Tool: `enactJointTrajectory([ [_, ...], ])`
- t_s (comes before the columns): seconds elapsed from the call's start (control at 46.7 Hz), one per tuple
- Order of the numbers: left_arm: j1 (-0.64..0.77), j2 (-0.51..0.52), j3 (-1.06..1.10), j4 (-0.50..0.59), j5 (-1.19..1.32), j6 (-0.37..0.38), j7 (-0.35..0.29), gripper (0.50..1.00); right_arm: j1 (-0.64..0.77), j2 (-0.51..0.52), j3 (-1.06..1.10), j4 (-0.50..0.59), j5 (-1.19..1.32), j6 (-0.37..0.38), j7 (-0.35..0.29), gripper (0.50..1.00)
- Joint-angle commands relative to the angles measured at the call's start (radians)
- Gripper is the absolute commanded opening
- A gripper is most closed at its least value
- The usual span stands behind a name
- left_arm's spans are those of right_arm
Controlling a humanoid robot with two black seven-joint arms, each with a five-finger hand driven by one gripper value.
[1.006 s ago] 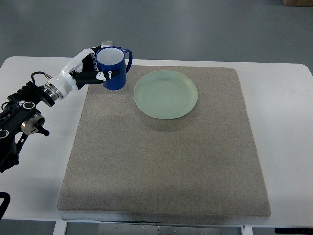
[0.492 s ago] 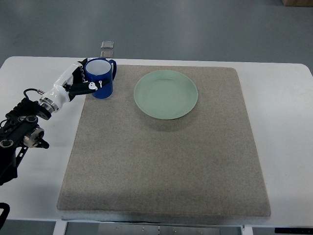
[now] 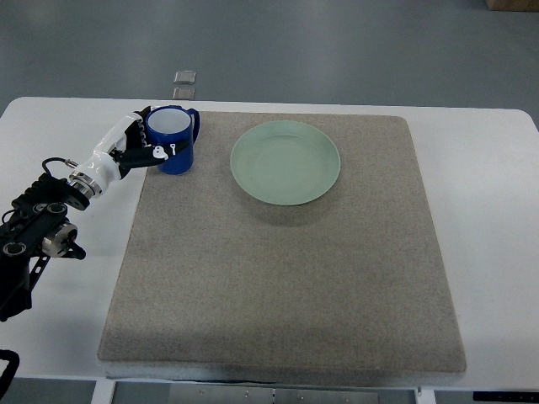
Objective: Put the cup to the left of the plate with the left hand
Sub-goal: 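Lower the blue mug onto the mat beside the plate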
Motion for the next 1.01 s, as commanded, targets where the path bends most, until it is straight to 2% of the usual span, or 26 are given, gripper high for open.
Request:
enactJointTrajectory([
  [0.0, 0.000, -0.001, 0.006, 0.000, 0.000, 0.000, 0.000, 0.739, 0.000, 0.000, 0.000, 0.000, 0.000, 0.000, 0.000, 0.932],
  [0.3, 0.000, -0.009, 0.014, 0.017, 0.000, 0.000, 0.002, 0.883, 0.001, 0.000, 0.000, 0.000, 0.000, 0.000, 0.000, 0.932],
  [0.984, 0.002, 0.021, 0.022, 0.003, -0.040, -0.004, 0.003, 0.887, 0.000, 0.000, 0.000, 0.000, 0.000, 0.000, 0.000, 0.932],
])
